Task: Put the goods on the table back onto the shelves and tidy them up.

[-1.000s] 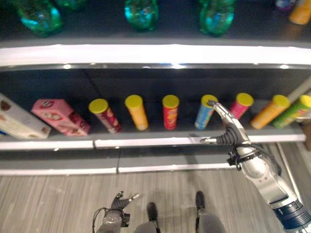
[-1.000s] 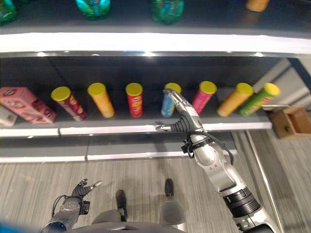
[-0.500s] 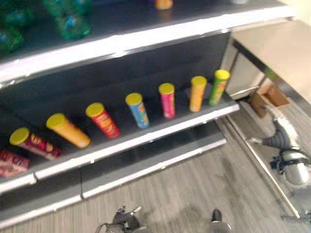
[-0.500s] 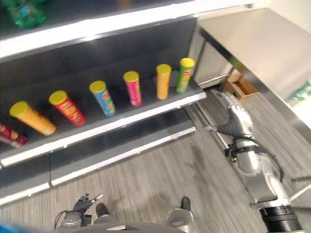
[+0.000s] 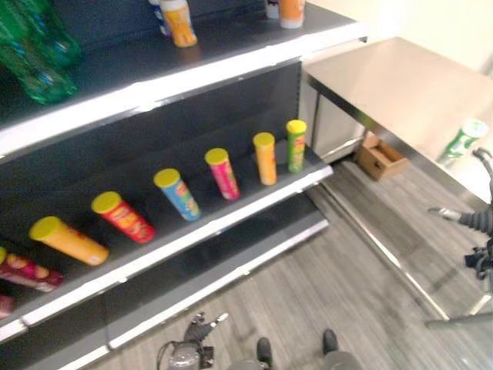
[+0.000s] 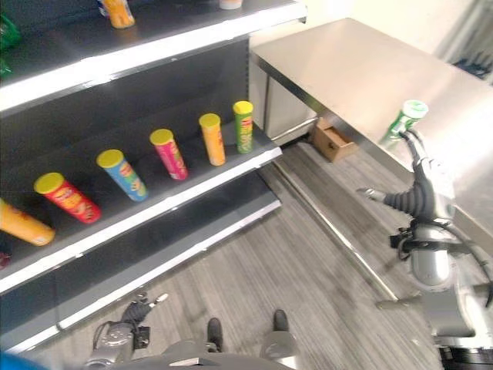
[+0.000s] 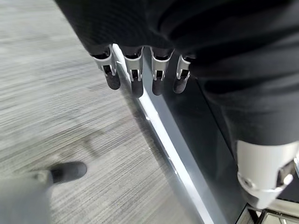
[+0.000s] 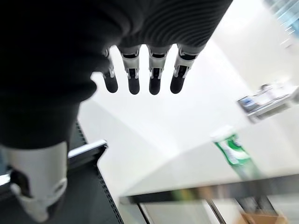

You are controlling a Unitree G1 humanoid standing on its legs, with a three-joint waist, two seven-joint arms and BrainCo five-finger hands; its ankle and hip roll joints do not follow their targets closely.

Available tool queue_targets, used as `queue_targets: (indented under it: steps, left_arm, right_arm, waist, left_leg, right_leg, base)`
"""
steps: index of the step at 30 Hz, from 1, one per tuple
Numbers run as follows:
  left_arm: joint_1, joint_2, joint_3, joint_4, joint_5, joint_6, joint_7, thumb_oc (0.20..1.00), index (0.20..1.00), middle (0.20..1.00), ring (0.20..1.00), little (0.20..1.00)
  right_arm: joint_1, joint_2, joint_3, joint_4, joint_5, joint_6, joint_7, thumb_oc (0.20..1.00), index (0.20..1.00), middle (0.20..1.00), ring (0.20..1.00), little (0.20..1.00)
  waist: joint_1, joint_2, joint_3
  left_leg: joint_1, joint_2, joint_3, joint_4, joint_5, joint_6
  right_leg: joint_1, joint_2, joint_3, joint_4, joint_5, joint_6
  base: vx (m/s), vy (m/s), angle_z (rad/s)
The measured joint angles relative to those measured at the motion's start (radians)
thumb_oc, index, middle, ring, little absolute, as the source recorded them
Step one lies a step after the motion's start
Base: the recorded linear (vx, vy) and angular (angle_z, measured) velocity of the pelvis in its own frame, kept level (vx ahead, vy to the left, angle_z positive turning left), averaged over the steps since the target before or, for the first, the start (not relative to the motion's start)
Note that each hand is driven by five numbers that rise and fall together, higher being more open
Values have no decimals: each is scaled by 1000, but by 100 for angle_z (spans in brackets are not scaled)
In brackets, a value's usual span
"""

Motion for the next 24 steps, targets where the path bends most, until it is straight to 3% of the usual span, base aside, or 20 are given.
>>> queue_targets:
  steps: [2,6,9,10,11,12,14,16,18,20,24]
  left_arm:
    - [5,13,-23,12,0,2,-3,1000,1000,1000,1000,1000]
    - [26,9,-27,24,2,7,-7,1000,1000,1000,1000,1000]
    - [-44,10,-43,1,1,4,-5,1000,1000,1000,1000,1000]
    - [-63,8,-21,59,26,-1,4,1000,1000,1000,1000,1000]
    - [-57,20,19,93,66,-10,26,1000,1000,1000,1000,1000]
    - [-19,42,15,74,84,-5,38,1000,1000,1000,1000,1000]
    - [39,62,14,51,91,3,41,1000,1000,1000,1000,1000]
    - [84,58,6,27,91,5,38,1000,1000,1000,1000,1000]
    - [86,46,-14,26,90,9,31,1000,1000,1000,1000,1000]
    - [72,37,-13,55,89,10,22,1000,1000,1000,1000,1000]
    - [84,46,-4,21,86,9,17,1000,1000,1000,1000,1000]
  right_arm:
    - [-2,32,0,29,0,3,-16,1000,1000,1000,1000,1000]
    - [-18,51,4,46,0,19,-16,1000,1000,1000,1000,1000]
    - [-23,69,4,51,0,30,-18,1000,1000,1000,1000,1000]
    - [-48,108,8,51,-2,37,-18,1000,1000,1000,1000,1000]
    - [-18,136,2,51,-11,39,-20,1000,1000,1000,1000,1000]
    - [-7,134,-9,68,-11,41,-29,1000,1000,1000,1000,1000]
    - [0,143,-24,95,-11,42,-51,1000,1000,1000,1000,1000]
    - [8,141,-54,82,-12,41,-58,1000,1000,1000,1000,1000]
    - [-17,140,-106,82,-12,43,-67,1000,1000,1000,1000,1000]
    - [-41,132,-107,83,-12,47,-86,1000,1000,1000,1000,1000]
    - [-30,127,-109,92,-12,59,-103,1000,1000,1000,1000,1000]
  waist:
    - [-7,-26,2]
    - [-6,-20,0]
    - [-17,-27,5]
    - [14,-15,11]
    - [29,-14,32]
    - [11,-33,46]
    - [14,-48,58]
    - [31,-38,58]
    - [35,-11,70]
    - [28,-6,76]
    - [10,-27,75]
  left_leg:
    - [30,-3,20,-18,18,2]
    - [113,1,60,-86,36,15]
    - [135,2,90,-81,9,19]
    - [141,27,117,-81,7,24]
    - [152,52,128,-72,-14,36]
    - [155,53,128,-62,-22,34]
    - [159,44,130,-62,-18,51]
    - [144,42,126,-66,-15,55]
    - [126,39,97,-83,10,59]
    - [123,36,80,-91,13,60]
    - [157,21,21,-98,14,20]
  right_leg:
    - [-4,6,14,23,5,-3]
    - [37,16,60,-2,30,5]
    - [31,35,69,8,41,5]
    - [-23,59,84,111,34,16]
    - [-129,82,59,328,28,32]
    - [-143,67,33,374,24,37]
    - [-166,27,-15,403,10,24]
    - [-161,-10,-25,328,-3,24]
    - [-139,-47,-8,111,1,33]
    - [-128,-55,19,-37,26,54]
    - [-111,-69,14,-52,60,42]
  base:
    - [180,126,-25]
    - [157,140,-41]
    - [198,282,-48]
    - [43,177,-92]
    - [21,107,-77]
    - [41,50,-45]
    - [91,-29,5]
    - [106,-60,-1]
    - [141,-107,18]
    - [91,-114,41]
    - [78,-144,58]
